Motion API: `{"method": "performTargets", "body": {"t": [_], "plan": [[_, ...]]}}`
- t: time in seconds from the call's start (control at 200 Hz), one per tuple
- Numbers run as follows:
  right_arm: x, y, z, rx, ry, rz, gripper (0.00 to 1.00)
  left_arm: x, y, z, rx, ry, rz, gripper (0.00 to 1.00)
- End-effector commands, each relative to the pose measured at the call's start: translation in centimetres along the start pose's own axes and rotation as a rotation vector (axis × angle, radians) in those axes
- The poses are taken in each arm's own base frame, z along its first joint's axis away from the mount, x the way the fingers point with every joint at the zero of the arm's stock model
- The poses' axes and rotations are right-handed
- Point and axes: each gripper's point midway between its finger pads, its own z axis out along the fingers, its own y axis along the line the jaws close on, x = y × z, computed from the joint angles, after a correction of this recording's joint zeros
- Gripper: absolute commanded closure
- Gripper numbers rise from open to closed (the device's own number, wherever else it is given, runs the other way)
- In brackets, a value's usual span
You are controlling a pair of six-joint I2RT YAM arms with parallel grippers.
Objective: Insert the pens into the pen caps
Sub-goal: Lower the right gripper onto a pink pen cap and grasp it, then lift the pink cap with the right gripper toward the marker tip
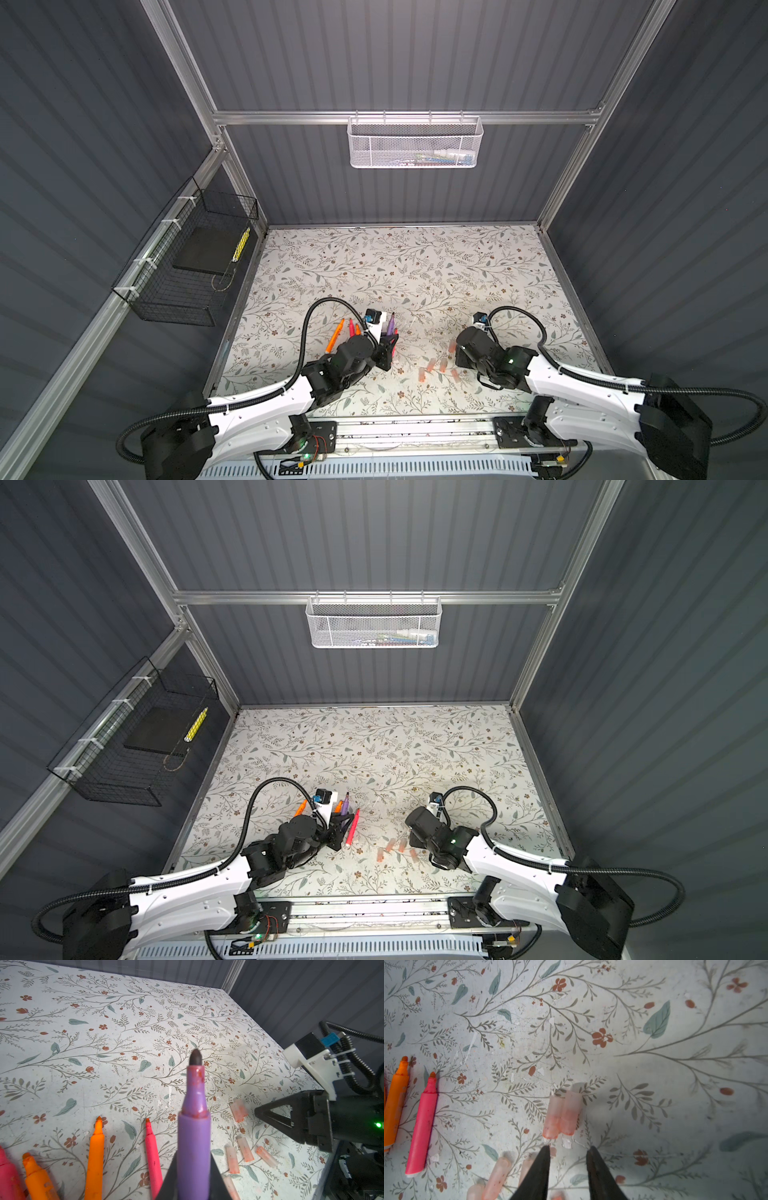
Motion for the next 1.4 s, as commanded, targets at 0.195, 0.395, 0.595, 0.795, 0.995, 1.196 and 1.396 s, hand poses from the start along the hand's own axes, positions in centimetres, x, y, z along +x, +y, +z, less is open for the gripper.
{"method": "performTargets", "body": {"t": [0.195,0.395,0.595,0.795,0.995,1.196,1.396], "plan": [[-2.1,-0.8,2.0,0.106,-0.009,-0.007,0.73,0.1,-0.3,-0.1,0.03,0.0,-0.014,1.0],[-2.0,-0.7,3.1,0.125,0.025,-0.019,0.76,-0.2,-0.6,-0.3,0.046,-0.009,-0.009,1.0],[-1.5,-0.5,4.0,0.125,0.047,-0.02,0.75,-0.4,-0.3,-0.5,0.033,-0.022,-0.008,1.0],[-1.1,-0.7,4.4,0.137,0.058,-0.012,0.77,-0.6,0.4,-0.6,-0.009,-0.032,-0.028,1.0],[-0.7,-1.1,4.5,0.147,0.066,-0.003,0.79,-0.3,1.5,-0.6,-0.065,-0.029,-0.052,1.0],[-0.5,-1.8,4.3,0.156,0.047,0.018,0.9,-0.7,0.8,-1.1,-0.007,-0.069,-0.061,1.0],[-2.1,-1.5,2.6,0.112,-0.03,0.049,0.95,-0.6,-0.7,-0.5,0.042,-0.017,-0.031,1.0]]}}
